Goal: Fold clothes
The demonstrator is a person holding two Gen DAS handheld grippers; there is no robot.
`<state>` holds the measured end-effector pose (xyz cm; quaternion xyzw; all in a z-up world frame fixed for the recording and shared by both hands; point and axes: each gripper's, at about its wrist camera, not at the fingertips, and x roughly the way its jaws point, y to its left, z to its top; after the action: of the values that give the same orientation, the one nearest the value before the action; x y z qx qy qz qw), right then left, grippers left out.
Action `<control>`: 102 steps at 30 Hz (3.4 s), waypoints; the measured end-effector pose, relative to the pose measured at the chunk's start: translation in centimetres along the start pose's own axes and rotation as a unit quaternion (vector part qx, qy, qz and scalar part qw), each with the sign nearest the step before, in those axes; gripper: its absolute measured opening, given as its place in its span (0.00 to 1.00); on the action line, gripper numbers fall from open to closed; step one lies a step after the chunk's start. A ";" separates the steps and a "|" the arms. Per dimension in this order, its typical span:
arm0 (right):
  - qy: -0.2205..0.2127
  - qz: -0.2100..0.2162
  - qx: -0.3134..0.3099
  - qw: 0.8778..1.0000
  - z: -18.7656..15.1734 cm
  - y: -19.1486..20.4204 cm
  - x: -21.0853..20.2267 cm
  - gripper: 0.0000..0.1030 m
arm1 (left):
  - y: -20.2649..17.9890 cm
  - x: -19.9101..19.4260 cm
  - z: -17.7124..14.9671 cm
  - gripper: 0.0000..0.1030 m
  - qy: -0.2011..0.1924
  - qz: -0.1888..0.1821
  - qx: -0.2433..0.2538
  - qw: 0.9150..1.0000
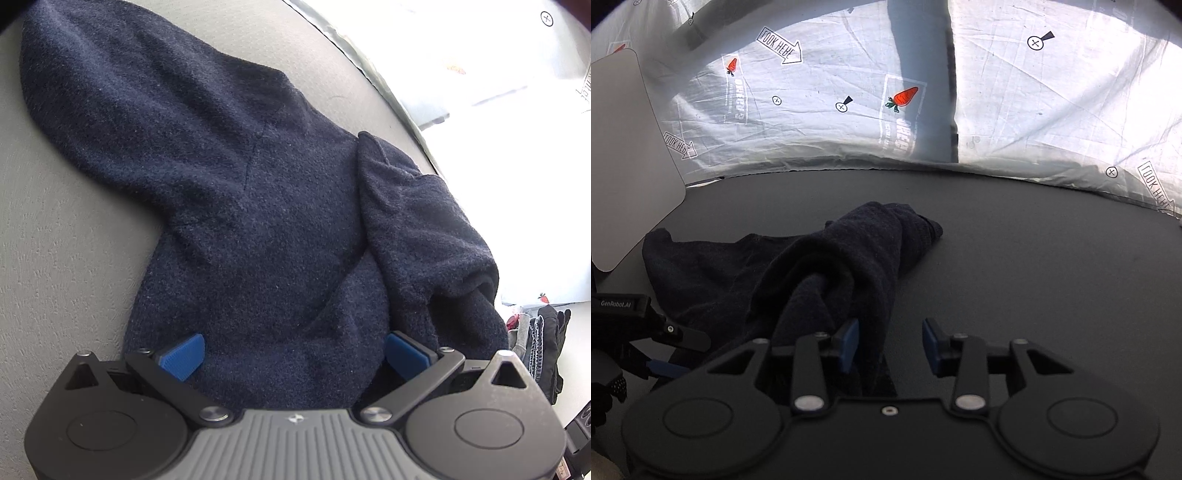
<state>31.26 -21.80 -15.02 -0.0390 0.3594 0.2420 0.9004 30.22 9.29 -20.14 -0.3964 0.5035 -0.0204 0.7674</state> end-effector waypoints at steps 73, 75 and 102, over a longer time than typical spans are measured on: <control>-0.009 -0.252 0.202 0.946 -4.9 -13.0 -5.3 0.57 | -1.9 2.2 -1.4 1.00 0.024 0.063 0.109 0.992; -0.023 -0.266 0.265 0.926 -5.9 -16.5 -5.5 0.57 | -2.5 2.7 -1.7 1.00 0.023 0.082 0.131 0.988; 0.054 -0.543 0.279 0.790 -13.5 -33.9 -10.9 0.04 | -5.5 5.2 -4.0 1.00 0.016 0.199 0.212 0.957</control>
<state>31.72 -59.36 -21.29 0.0120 0.3785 -0.4002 0.8345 31.65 0.95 -21.33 -0.1161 0.5687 0.0200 0.8140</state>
